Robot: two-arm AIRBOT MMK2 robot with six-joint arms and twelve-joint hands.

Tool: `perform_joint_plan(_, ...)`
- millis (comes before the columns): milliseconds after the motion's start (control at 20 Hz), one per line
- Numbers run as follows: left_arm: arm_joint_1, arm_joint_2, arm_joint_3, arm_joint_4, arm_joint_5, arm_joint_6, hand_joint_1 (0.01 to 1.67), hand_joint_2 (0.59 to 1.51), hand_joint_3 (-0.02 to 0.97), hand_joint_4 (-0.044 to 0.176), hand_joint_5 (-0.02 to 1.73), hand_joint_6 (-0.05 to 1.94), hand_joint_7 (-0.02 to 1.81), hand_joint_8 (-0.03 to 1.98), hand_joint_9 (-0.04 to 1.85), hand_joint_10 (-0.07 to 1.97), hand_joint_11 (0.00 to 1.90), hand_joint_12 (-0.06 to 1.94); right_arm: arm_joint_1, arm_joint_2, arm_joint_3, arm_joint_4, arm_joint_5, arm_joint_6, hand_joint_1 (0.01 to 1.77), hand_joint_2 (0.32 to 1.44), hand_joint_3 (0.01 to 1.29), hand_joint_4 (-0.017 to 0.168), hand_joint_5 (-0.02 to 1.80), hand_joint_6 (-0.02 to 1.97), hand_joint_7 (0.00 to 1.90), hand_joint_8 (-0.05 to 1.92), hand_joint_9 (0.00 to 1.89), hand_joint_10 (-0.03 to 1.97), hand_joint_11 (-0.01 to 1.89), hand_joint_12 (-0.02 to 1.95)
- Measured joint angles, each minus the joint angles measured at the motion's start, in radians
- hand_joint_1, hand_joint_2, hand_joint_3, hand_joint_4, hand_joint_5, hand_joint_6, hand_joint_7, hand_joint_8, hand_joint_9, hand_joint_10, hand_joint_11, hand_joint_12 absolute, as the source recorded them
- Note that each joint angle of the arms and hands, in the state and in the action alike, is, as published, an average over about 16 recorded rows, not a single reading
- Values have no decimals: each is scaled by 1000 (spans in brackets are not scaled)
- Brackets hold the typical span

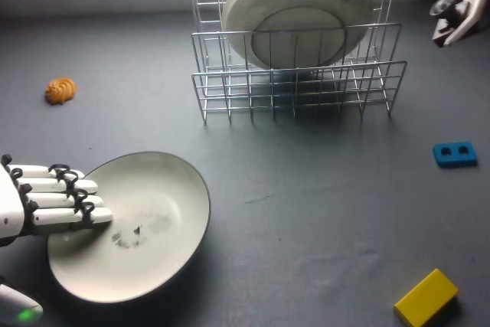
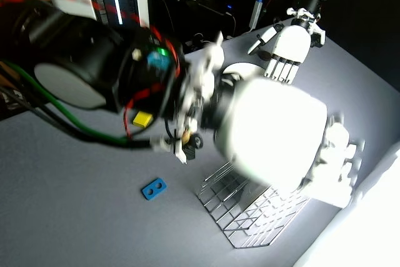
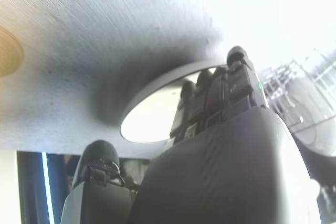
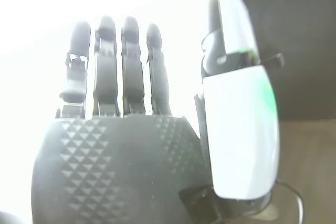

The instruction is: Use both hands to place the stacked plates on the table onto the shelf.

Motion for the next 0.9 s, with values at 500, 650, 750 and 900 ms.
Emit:
perform_joint_plan(500,76,12,-22,-59,29,-49,23,1147,21,-8,-13,-35,-1,-10,-26,-54,16,16,-129,-19,-222,-121,106,-425,950,952,9,3,88,20,82,19,74,10,18,168)
perform_joint_plan(650,91,17,-31,-71,34,-61,23,1149,21,-9,-15,-36,-5,-11,-27,-57,16,21,-188,-58,-241,-125,124,-542,933,933,9,4,26,20,22,19,18,10,20,17)
perform_joint_plan(750,97,21,-37,-77,38,-66,23,1150,21,-9,-15,-37,-7,-12,-27,-58,16,24,-225,-90,-240,-125,137,-613,935,929,9,5,19,20,15,19,13,10,20,5)
perform_joint_plan(900,104,24,-43,-83,43,-71,23,1150,20,-9,-15,-36,-9,-13,-28,-59,16,25,-269,-147,-219,-123,154,-694,945,936,9,4,21,20,16,19,14,10,21,4)
